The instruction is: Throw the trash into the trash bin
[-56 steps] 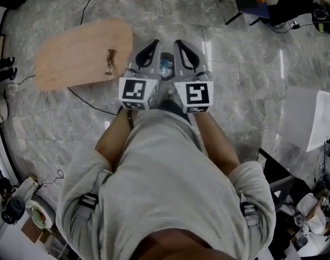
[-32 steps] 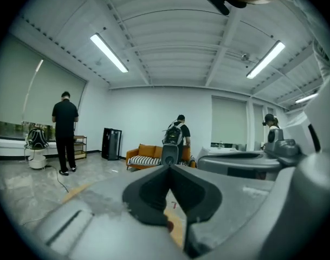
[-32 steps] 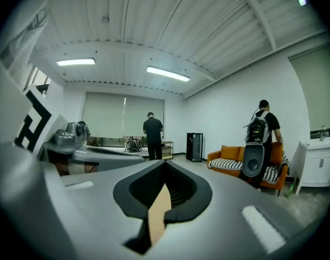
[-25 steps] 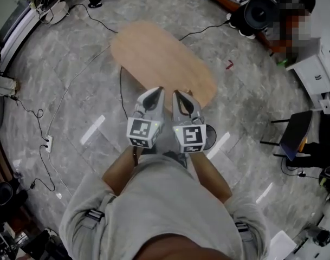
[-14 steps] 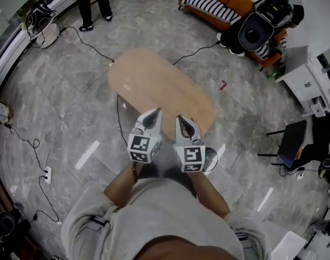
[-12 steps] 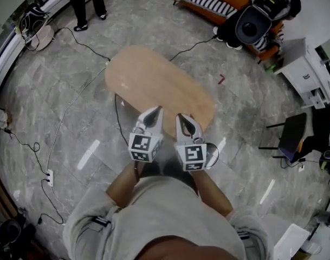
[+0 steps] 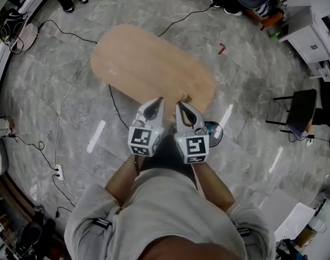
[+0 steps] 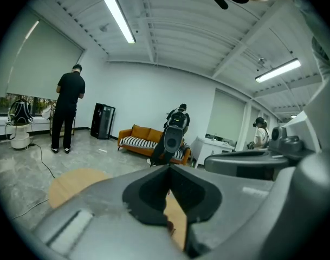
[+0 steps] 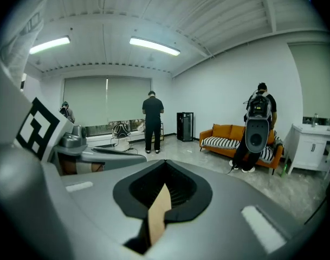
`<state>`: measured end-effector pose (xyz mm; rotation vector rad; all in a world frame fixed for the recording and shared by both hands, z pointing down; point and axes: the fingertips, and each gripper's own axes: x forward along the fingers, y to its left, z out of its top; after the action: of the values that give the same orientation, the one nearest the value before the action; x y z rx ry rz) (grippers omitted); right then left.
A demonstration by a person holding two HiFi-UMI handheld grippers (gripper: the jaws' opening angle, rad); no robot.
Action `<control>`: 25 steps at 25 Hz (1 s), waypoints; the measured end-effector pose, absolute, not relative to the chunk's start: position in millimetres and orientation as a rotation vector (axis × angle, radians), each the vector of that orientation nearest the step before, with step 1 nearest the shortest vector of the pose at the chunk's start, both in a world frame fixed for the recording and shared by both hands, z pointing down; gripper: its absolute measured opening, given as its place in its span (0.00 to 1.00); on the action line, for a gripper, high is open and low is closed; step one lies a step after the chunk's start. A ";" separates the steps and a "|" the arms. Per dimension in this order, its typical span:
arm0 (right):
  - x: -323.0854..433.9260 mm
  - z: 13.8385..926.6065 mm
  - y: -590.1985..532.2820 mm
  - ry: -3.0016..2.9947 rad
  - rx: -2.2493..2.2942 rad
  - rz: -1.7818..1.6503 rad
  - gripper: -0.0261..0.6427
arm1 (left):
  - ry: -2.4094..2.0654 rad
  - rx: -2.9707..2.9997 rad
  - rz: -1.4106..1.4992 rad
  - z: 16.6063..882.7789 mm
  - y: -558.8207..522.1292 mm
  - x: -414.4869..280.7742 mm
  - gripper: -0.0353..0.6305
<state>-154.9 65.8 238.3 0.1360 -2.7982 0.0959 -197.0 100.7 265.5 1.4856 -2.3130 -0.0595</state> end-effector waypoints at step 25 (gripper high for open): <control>-153.7 542.4 13.2 -2.469 0.292 0.440 0.05 | -1.987 1.480 0.037 545.5 41.2 -201.1 0.08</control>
<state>-153.7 13.2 542.4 0.2915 -2.4688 0.4397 -201.1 41.2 545.5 1.4800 -1.9868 0.0367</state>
